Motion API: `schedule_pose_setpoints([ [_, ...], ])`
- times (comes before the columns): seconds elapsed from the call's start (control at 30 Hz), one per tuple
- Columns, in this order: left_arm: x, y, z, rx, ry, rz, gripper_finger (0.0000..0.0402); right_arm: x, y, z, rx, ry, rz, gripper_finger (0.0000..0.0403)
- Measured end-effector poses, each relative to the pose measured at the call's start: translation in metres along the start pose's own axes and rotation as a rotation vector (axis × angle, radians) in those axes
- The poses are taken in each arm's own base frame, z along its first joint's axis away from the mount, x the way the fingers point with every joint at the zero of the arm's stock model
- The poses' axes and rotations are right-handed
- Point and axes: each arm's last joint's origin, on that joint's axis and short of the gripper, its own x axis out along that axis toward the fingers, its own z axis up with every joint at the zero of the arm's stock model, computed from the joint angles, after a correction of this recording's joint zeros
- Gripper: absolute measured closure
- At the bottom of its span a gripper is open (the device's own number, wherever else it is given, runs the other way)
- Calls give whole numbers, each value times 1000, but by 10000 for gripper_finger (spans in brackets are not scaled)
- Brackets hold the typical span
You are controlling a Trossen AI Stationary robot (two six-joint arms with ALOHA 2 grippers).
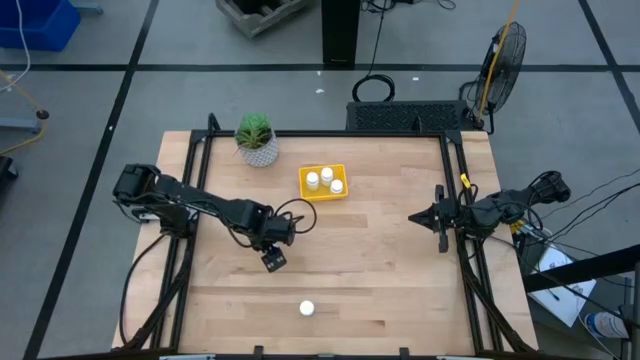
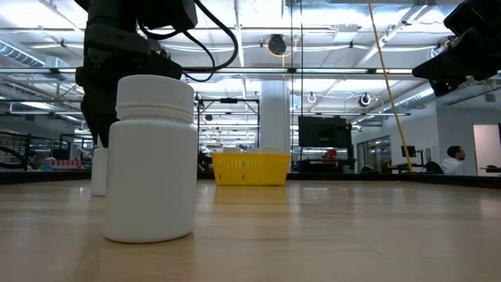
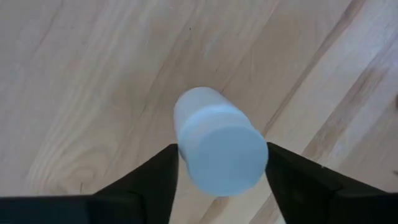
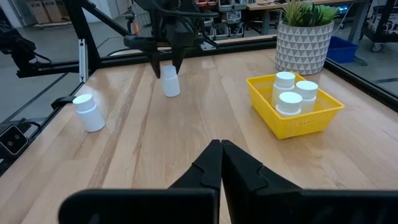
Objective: Pick and place pill bottles into a basket
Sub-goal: Put the top white pill bottle into the yellow basket
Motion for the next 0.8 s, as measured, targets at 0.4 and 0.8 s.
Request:
schedule_pose_setpoints([
  [0.4, -1, -2, 4, 18, -58, -4, 209, 0, 0, 0, 0, 0, 0, 403],
  [0.8, -1, -3, 5, 49, -82, -1, 241, 0, 0, 0, 0, 0, 0, 403],
])
